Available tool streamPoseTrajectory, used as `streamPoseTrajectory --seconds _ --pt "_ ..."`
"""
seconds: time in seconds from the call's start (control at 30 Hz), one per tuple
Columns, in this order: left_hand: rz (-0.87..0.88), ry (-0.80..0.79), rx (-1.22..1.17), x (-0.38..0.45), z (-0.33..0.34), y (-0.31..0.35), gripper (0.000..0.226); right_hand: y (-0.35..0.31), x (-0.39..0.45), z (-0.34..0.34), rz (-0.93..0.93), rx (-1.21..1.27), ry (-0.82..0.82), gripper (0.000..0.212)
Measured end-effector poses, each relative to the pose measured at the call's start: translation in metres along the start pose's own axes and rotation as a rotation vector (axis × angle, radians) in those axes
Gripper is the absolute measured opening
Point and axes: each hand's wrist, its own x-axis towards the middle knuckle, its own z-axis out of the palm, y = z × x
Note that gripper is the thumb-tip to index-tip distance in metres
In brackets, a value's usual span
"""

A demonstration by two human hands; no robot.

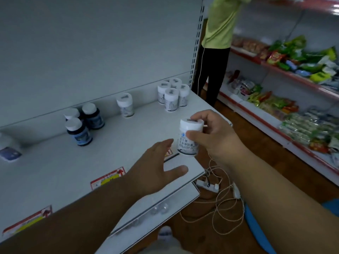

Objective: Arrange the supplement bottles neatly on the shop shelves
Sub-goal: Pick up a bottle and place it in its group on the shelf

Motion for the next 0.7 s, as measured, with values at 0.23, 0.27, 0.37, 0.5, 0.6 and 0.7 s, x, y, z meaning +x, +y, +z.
streamPoseTrajectory --seconds 0.23,0.27,0.37,0.5,0.6,0.7 --pt "-0.1 0.015 0.164 0.093 -0.007 0.012 0.104 -0.009 0.089 -0.037 -0.109 -0.322 -0.087 0.033" --pt "-0.134 0.019 0.211 0.109 -0.009 0.012 0.102 -0.008 0.104 -0.041 -0.116 -0.393 -0.116 0.033" --pt "-0.221 0.053 0.339 0.149 -0.002 0.008 0.1 0.005 0.148 -0.046 -0.169 -0.587 -0.229 0.034" --pt "-0.299 0.056 0.447 0.178 0.021 -0.005 0.095 0.035 0.19 -0.048 -0.303 -0.678 -0.339 0.033" --pt "-0.372 0.142 0.433 0.192 0.035 -0.005 0.089 0.057 0.213 -0.052 -0.383 -0.667 -0.369 0.033" --pt "-0.431 0.249 0.376 0.199 0.044 0.0 0.082 0.072 0.226 -0.052 -0.516 -0.608 -0.398 0.03"
